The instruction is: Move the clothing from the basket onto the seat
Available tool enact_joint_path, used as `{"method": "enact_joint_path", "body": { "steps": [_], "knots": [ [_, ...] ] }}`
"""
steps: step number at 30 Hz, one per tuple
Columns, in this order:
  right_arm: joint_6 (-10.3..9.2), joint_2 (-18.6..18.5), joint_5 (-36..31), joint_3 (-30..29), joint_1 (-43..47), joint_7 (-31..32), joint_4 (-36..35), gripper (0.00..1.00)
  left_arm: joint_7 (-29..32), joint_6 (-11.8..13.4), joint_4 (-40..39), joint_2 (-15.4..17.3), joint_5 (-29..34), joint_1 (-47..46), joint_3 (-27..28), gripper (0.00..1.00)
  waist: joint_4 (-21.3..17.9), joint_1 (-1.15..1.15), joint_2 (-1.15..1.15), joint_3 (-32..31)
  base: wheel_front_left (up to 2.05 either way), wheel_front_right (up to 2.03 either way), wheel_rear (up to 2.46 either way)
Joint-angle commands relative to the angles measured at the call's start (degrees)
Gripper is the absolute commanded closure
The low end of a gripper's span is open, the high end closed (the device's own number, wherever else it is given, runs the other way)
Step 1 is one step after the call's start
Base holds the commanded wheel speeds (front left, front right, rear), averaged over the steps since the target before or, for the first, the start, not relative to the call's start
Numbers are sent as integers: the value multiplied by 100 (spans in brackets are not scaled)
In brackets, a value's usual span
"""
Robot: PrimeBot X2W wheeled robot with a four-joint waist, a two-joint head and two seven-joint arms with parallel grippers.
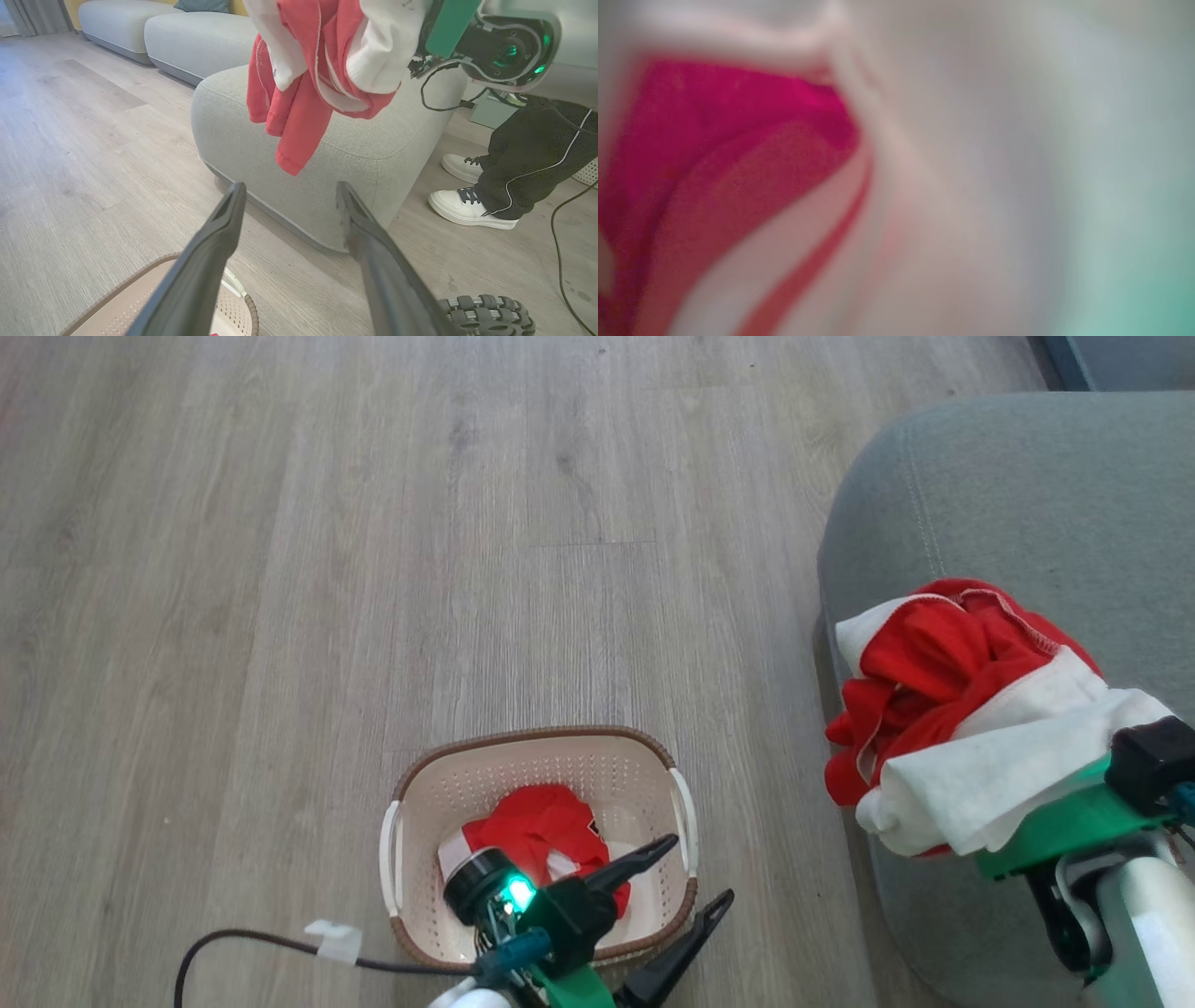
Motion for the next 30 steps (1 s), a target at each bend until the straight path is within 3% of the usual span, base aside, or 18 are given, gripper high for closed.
{"method": "enact_joint_path", "body": {
  "steps": [1, 13, 30],
  "knots": [
    [-2, -57, -59, 27, -51, -21, -216, 100, -28, -4, -211, -67, 31, -105, 233, 0, -29, 0, 0, -8, 0, 0, 0],
    [-2, -76, -193, -261, -60, -21, -290, 100, -28, -4, -243, -96, 81, -74, 211, 0, -597, 0, 0, -60, 0, 0, 0],
    [-2, -70, -291, -581, -80, -21, -372, 100, -28, -4, -227, -111, 187, -390, -11, 0, -2080, 0, 0, 246, 0, 0, 0]
  ]
}}
